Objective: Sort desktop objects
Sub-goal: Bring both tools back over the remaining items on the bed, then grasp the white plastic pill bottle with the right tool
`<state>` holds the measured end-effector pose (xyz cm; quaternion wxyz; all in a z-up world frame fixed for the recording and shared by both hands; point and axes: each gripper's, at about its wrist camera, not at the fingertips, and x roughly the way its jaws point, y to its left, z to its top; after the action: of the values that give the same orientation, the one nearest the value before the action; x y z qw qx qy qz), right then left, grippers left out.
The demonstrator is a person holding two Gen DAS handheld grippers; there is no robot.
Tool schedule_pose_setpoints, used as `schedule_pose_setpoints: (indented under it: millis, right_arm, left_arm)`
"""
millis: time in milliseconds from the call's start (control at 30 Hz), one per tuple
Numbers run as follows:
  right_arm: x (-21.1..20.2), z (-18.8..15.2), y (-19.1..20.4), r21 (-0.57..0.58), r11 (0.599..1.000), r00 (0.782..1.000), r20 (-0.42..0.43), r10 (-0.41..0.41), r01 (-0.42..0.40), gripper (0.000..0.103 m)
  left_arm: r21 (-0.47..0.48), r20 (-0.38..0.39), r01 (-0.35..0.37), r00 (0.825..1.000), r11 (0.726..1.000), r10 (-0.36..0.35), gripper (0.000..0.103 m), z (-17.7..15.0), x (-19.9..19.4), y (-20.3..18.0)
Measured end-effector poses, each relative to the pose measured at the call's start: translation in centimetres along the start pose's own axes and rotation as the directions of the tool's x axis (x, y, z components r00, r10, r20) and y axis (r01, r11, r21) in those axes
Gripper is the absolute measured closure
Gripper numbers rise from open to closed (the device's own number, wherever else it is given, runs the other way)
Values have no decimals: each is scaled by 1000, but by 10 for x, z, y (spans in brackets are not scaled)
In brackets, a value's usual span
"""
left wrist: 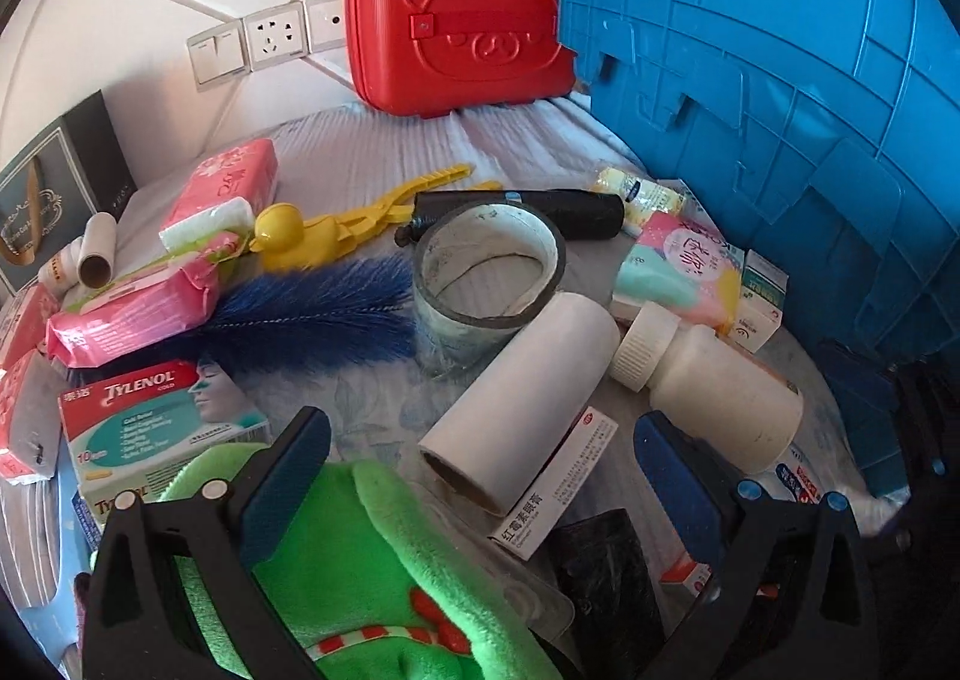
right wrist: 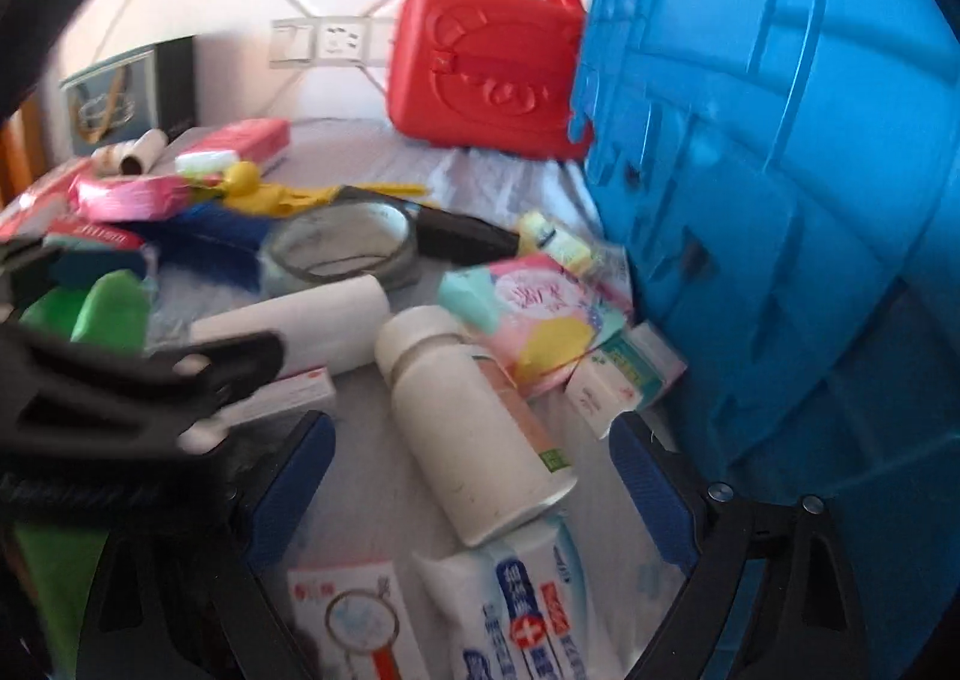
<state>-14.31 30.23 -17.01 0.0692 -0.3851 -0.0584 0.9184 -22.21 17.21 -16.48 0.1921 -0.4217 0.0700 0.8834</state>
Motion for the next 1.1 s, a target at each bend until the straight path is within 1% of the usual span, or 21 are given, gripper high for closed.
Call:
schedule_pose_setpoints:
  millis: [33, 67, 133, 167, 200, 300, 333, 400, 467, 533, 567, 600, 633, 700, 767, 800, 833, 900, 967, 1033, 1100]
  right_arm:
    - [6, 1, -1, 6, 1000, 999, -13, -30, 30, 4]
    - [8, 2, -1, 9, 1000, 999, -20, -27, 27, 2]
    - [8, 3, 9, -26, 999, 999, -18, 40, -41, 2]
    - [14, 4, 15, -43, 992, 991, -61, 120, -122, 0]
    - [17, 5, 20, -62, 990, 989, -81, 120, -125, 1]
    - [19, 4, 31, -64, 976, 975, -93, 204, -210, 4]
    - [17, 4, 36, -86, 970, 973, -79, 219, -225, 5]
    - [17, 6, 43, -115, 977, 983, -57, 175, -180, 7]
    - [18, 9, 39, -79, 992, 994, -55, 97, -101, 7]
    - [29, 13, 29, -9, 996, 991, -101, 89, -91, 8]
    - [35, 14, 29, -14, 997, 990, -121, 72, -75, 10]
    - [38, 13, 28, -23, 998, 991, -125, 53, -57, 26]
    - [42, 14, 27, -21, 998, 989, -140, 48, -52, 50]
    - [49, 15, 23, -3, 998, 985, -161, 55, -57, 51]
    - [52, 17, 21, -10, 998, 986, -160, 55, -57, 51]
    - [54, 17, 22, -10, 998, 986, -159, 56, -58, 49]
    - [56, 17, 22, -8, 998, 985, -165, 54, -57, 44]
    - [56, 14, 15, 2, 998, 982, -182, 59, -60, 41]
    - [58, 13, 12, 14, 998, 979, -198, 55, -54, 41]
    - [55, 13, 10, 19, 997, 977, -202, 73, -70, 51]
    - [55, 14, 13, 2, 998, 978, -202, 62, -63, 51]
  left_arm:
    - [9, -6, -4, 1000, 1000, 5, 0, 0, 2, -1]
    - [13, -9, -11, 1000, 1000, 11, 0, 0, 4, -1]
    - [5, -36, -22, 999, 1000, 23, 0, 0, 12, 2]
    - [5, -47, -26, 999, 1000, 26, 1, 0, 15, 4]
    - [9, -48, -30, 998, 1000, 30, 1, 0, 16, 5]
    - [12, -38, -31, 999, 999, 32, 0, -2, 13, 13]
    - [13, -36, -32, 999, 999, 33, 0, -3, 12, 16]
    - [8, -40, -35, 999, 999, 35, 0, -3, 13, 22]
    - [2, -55, -12, 998, 1000, 12, 0, 0, 17, 24]
    - [17, -75, 9, 997, 1000, -8, 0, 3, 24, 21]
    - [25, -93, 31, 995, 999, -28, 0, 4, 29, 19]
    - [32, -104, 48, 994, 998, -45, 0, 5, 33, 17]
    - [42, -101, 59, 993, 997, -55, 0, 6, 34, 15]
    - [42, -103, 82, 992, 996, -78, 0, 8, 37, 13]
    - [56, -114, 83, 991, 995, -76, 0, 10, 40, 10]
    - [68, -110, 78, 991, 995, -70, 0, 10, 40, 8]
    - [77, -112, 76, 991, 994, -67, 0, 10, 41, 6]
    - [91, -127, 79, 990, 993, -67, 0, 12, 46, 3]
    - [107, -134, 77, 989, 991, -62, 0, 15, 51, 0]
    - [108, -125, 68, 991, 992, -55, 0, 17, 52, -1]
    - [91, -121, 77, 990, 993, -66, 0, 18, 55, 0]
